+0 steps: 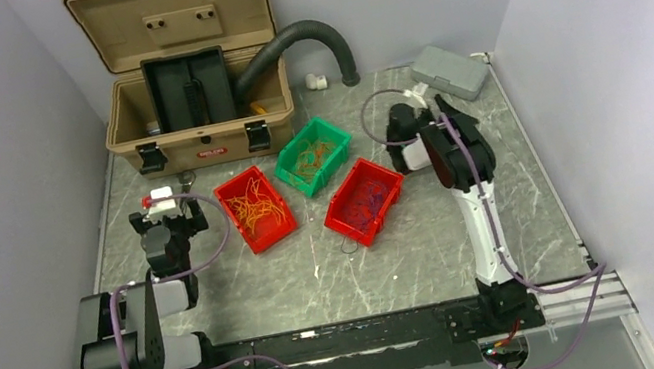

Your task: Untangle the cables

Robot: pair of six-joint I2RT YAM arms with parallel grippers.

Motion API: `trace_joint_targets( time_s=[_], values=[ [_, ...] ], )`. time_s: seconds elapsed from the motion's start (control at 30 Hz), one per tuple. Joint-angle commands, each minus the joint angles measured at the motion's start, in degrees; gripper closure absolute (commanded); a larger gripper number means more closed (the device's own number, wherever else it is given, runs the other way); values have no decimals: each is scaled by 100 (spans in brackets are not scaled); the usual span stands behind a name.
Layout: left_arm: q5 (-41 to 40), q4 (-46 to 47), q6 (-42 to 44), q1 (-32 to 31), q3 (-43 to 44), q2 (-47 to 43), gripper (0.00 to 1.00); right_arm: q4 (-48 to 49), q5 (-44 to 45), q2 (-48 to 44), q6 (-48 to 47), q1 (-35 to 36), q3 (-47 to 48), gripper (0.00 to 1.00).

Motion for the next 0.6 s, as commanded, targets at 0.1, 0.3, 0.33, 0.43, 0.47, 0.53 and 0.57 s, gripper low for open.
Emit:
trace_joint_targets(
  time_s=[0.1,0.3,0.33,0.43,0.47,0.53,0.57],
  values=[
    [-60,336,-101,-8,33,-37,1,4343,1023,-1530,-2060,-216,-1120,0],
    [-65,331,-95,-22,30,-33,1,4317,1035,-1868,-2608,-149,-892,0],
    [-70,328,-96,-20,35,-37,1,4277,1045,-1893,-2698,-123,-808,0],
    [-71,333,-91,-17,28,-37,1,4250,1064,-2003,-3160,0,-527,0],
    [-73,336,-94,-23,32,-33,1,4256,1063,-2116,-3250,30,-447,0],
    [-67,335,-94,-19,27,-37,1,4303,1062,-2432,-3117,120,-481,0],
    [-74,330,-91,-17,30,-37,1,4328,1058,-2580,-3038,199,-531,0]
  ],
)
